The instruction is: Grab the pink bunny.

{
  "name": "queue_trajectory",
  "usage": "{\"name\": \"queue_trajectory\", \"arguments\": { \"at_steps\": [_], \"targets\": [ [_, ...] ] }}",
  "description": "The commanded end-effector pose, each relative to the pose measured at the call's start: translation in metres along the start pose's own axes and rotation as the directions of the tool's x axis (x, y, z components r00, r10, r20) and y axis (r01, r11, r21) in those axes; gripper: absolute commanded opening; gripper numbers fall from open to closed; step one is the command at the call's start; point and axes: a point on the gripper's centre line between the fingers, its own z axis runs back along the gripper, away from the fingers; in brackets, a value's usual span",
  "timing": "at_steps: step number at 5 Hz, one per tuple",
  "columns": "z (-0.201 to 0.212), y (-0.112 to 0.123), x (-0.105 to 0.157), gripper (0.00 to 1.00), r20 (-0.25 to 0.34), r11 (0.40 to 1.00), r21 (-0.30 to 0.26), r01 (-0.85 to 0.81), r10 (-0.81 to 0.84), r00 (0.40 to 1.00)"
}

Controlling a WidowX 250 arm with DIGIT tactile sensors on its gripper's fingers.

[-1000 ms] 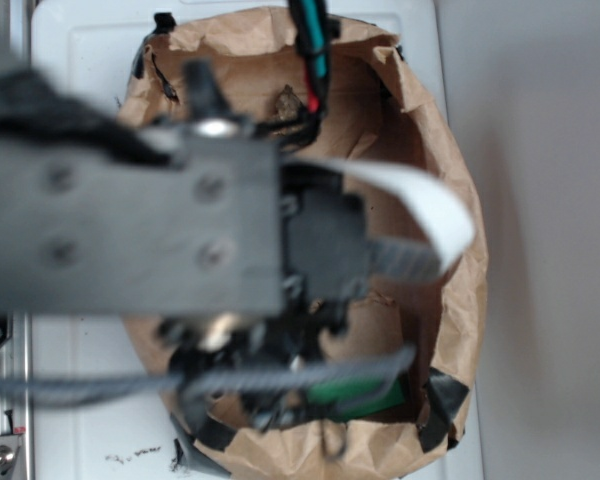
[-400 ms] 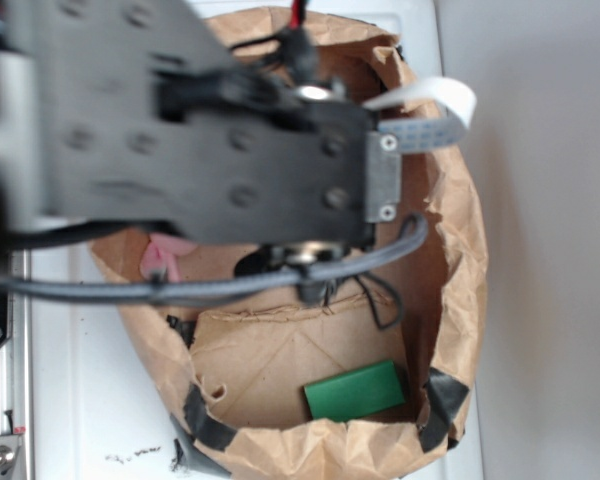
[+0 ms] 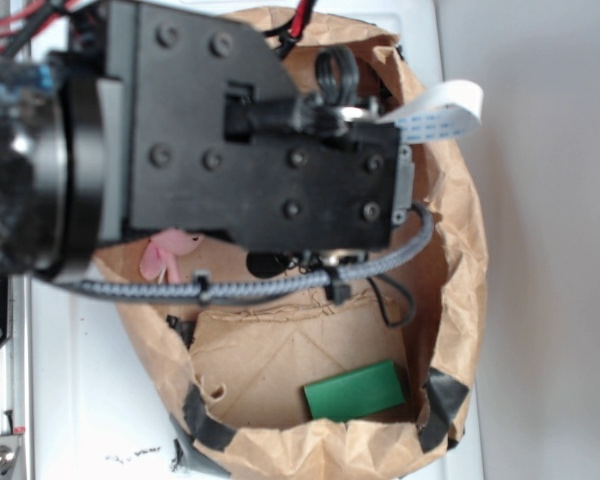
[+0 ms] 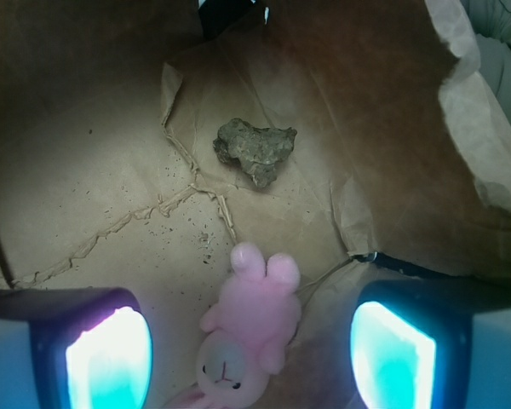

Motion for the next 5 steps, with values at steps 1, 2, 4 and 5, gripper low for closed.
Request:
{"name": "queue_trajectory", "arguments": {
  "at_steps": [1,2,4,5],
  "targets": [
    [0.017,0.005,0.006,1.0,0.047,1.0,-0.027,-0.013,0.014,0.999],
    [-0.008,0.002,-0.002,1.0,0.059,0.998,-0.062,-0.024,0.027,0.998],
    [-0.034,-0.002,-0.001,1.0,-0.002,0.988,-0.121,-0.091,0.091,0.996],
    [-0.039,0.004,0.001,1.0,-0.039,0.988,-0.096,-0.12,0.117,0.992]
  ]
}}
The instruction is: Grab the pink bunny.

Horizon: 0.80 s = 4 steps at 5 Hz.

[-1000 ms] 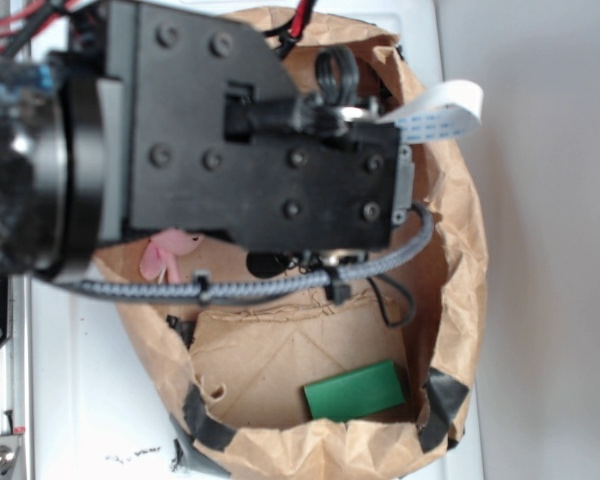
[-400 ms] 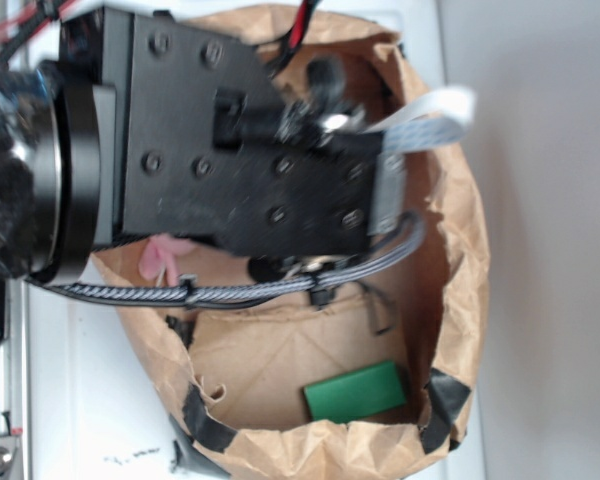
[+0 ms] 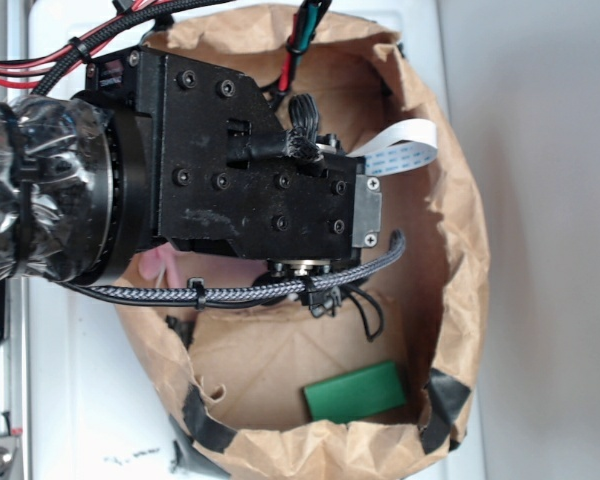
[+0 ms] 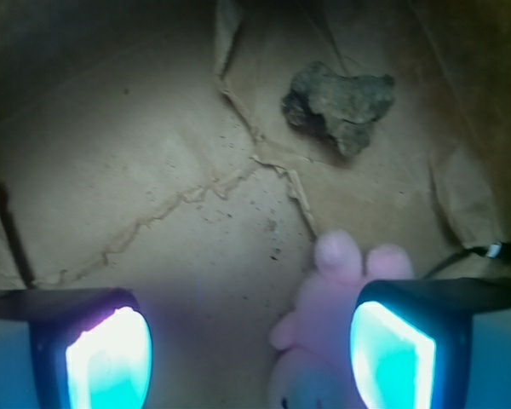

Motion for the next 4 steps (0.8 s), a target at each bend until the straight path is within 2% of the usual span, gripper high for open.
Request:
{"name": "queue_trajectory", "arguments": {
  "at_steps": [1,2,3,4],
  "targets": [
    [-0.004,0.028,0.006,1.0,-0.009,0.997,0.069,-0.048,0.048,0.999],
    [-0.004,0.039,0.003,1.0,0.043,0.994,0.095,-0.048,0.044,0.998],
    [-0.003,0.043,0.018,1.0,-0.004,0.981,0.168,-0.098,0.1,0.995],
    [0.002,0.047,0.018,1.0,0.032,0.979,0.147,-0.139,0.136,0.99]
  ]
}}
